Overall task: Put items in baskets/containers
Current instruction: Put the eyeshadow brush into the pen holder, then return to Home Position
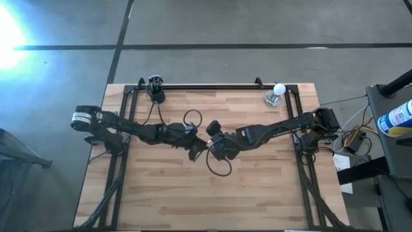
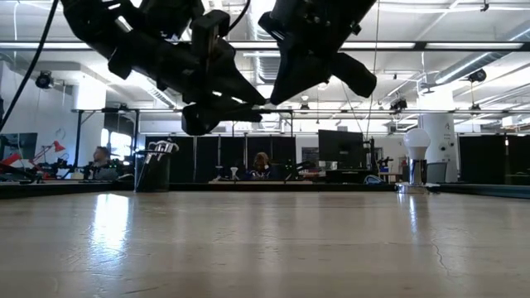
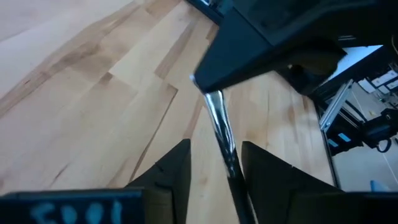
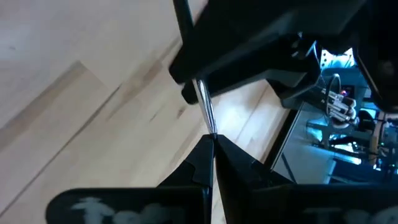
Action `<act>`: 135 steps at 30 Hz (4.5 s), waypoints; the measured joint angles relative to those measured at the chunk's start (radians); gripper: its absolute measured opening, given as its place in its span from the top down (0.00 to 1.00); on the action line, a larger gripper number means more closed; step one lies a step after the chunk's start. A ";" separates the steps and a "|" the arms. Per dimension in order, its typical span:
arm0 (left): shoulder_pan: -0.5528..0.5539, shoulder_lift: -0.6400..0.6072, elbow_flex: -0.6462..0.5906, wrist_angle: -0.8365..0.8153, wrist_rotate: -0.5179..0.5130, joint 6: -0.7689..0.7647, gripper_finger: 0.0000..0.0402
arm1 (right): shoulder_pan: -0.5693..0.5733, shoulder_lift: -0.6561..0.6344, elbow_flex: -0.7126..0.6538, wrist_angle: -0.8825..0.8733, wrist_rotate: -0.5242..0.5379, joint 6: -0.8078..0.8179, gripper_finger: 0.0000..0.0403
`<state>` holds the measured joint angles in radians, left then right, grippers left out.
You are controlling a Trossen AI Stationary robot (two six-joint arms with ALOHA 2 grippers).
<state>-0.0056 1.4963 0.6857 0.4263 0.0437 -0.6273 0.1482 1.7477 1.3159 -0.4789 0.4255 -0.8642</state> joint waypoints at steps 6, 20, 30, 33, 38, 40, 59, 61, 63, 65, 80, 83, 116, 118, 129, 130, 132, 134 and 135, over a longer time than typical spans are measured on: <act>0.005 0.000 -0.001 0.018 -0.001 0.008 0.87 | 0.011 0.000 0.000 0.000 -0.002 0.014 0.98; 0.043 -0.097 -0.050 -0.033 -0.159 0.143 0.96 | 0.008 -0.185 -0.081 -0.093 -0.007 0.388 0.78; 0.264 -0.377 -0.165 -0.029 -0.375 0.370 0.96 | -0.013 -0.467 -0.506 0.233 -0.039 0.523 0.96; 0.381 -0.444 -0.191 -0.028 -0.445 0.442 0.96 | -0.024 -0.518 -0.599 0.346 -0.043 0.537 0.98; 0.559 -0.477 -0.238 0.123 -0.521 0.573 0.96 | -0.046 -0.560 -0.693 0.444 -0.045 0.535 0.98; 0.626 -0.468 -0.266 0.225 -0.520 0.624 0.96 | -0.055 -0.563 -0.705 0.478 -0.044 0.533 0.98; 0.883 -0.068 -0.347 0.715 -0.511 0.642 0.96 | -0.069 -0.565 -0.753 0.576 -0.044 0.507 0.98; 0.881 -0.034 -0.348 0.725 -0.512 0.628 0.96 | -0.069 -0.565 -0.753 0.575 -0.044 0.518 0.98; 0.881 -0.012 -0.348 0.722 -0.512 0.607 0.92 | -0.068 -0.565 -0.753 0.572 -0.044 0.521 0.98; 0.880 -0.002 -0.352 0.716 -0.513 0.584 0.87 | -0.068 -0.565 -0.753 0.571 -0.044 0.521 0.98; 0.790 -0.358 -0.482 0.479 -0.448 0.546 0.77 | -0.070 -0.565 -0.782 0.581 -0.072 0.585 0.98; 0.713 -0.502 -0.492 0.360 -0.361 0.544 0.81 | -0.082 -0.567 -0.820 0.653 -0.172 0.619 0.98; 0.322 -1.038 -0.656 0.053 0.116 0.546 1.00 | -0.339 -1.749 -1.226 0.373 -0.472 0.800 0.98; 0.322 -1.090 -0.667 0.020 0.116 0.546 1.00 | -0.339 -1.748 -1.226 0.371 -0.458 0.815 0.98; 0.324 -1.418 -0.677 -0.279 0.048 0.540 1.00 | -0.339 -1.748 -1.285 0.434 -0.421 0.859 0.98; 0.324 -1.452 -0.677 -0.305 0.038 0.537 1.00 | -0.339 -1.748 -1.289 0.444 -0.421 0.863 0.98; 0.324 -1.495 -0.678 -0.354 0.008 0.528 1.00 | -0.338 -1.748 -1.292 0.458 -0.421 0.865 0.98; 0.323 -1.494 -0.678 -0.371 -0.006 0.526 1.00 | -0.338 -1.748 -1.294 0.458 -0.421 0.866 0.98; 0.322 -1.490 -0.678 -0.364 -0.018 0.531 1.00 | -0.338 -1.748 -1.294 0.459 -0.421 0.870 0.98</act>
<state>0.3169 0.0060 0.0082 0.0625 0.0261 -0.0962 -0.1902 -0.0002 0.0216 -0.0195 0.0044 0.0057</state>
